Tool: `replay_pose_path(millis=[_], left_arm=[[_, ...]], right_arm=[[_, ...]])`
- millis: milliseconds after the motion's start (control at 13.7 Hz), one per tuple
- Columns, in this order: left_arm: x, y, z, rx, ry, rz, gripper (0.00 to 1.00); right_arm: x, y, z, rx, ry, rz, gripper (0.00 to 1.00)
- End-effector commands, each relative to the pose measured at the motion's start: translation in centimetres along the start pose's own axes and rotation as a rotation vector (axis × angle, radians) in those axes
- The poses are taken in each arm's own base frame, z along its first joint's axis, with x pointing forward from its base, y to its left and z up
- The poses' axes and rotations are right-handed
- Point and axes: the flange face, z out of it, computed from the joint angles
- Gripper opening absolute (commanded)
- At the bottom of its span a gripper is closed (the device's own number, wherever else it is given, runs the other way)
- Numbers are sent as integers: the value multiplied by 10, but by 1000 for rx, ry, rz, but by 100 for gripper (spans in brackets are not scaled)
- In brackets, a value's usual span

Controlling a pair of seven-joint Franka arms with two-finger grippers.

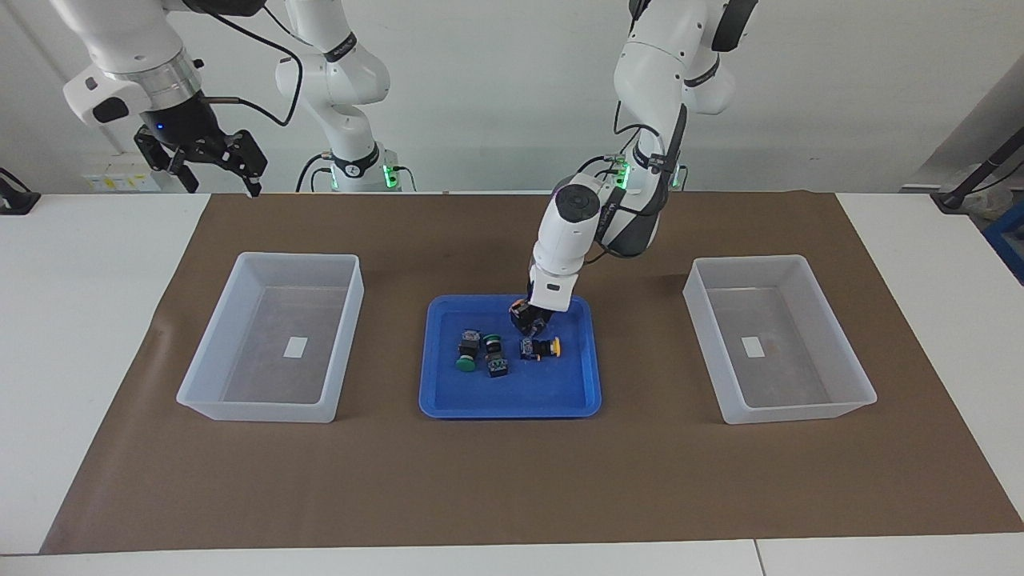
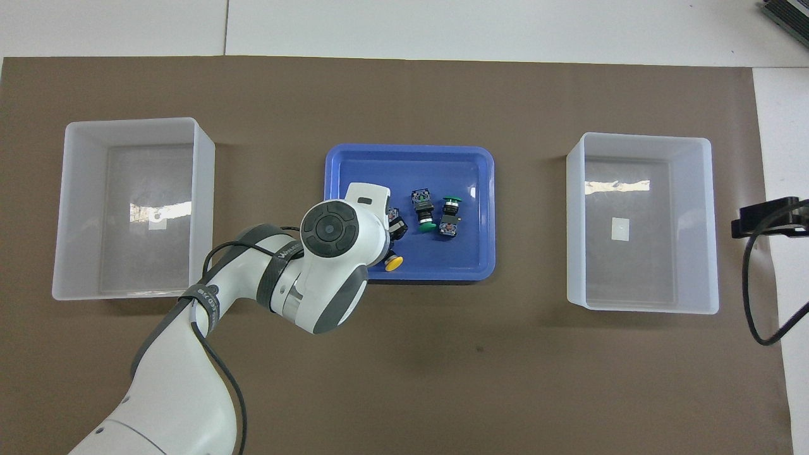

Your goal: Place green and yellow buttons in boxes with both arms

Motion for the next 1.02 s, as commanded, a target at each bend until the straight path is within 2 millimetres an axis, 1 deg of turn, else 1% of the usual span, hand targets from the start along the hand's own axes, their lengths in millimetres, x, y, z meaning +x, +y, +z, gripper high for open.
replay_pose_path(millis=[0,146,292,365,438,512,585,658,731,877,950], left_arm=[[1,-2,1,-14,5,-11,0],[5,0,-2,-15,7,-8,0],[22,8,-15,-24,14,-14,0],[34,14,-25,-13,9,-22,0],[54,21,-43,7,3,-36,0],[75,22,-57,29,-4,-35,0],[99,19,-70,46,-14,-26,0],[122,11,-85,50,-23,-12,0],[143,-2,-96,53,-27,-1,0],[185,-38,-117,70,-41,37,0],[201,-53,-129,79,-51,77,0]], right_arm=[[-6,-1,1,20,0,10,100],[-6,-1,2,20,0,12,100],[-6,-2,3,20,-2,9,100],[-5,-2,4,20,4,12,100],[-4,-5,4,21,28,14,100],[-3,-5,7,21,30,17,100],[-2,-11,12,21,33,14,100],[2,-24,23,25,54,25,100],[7,-47,38,32,74,42,100],[12,-95,59,69,124,89,100],[17,-111,69,80,132,100,100]])
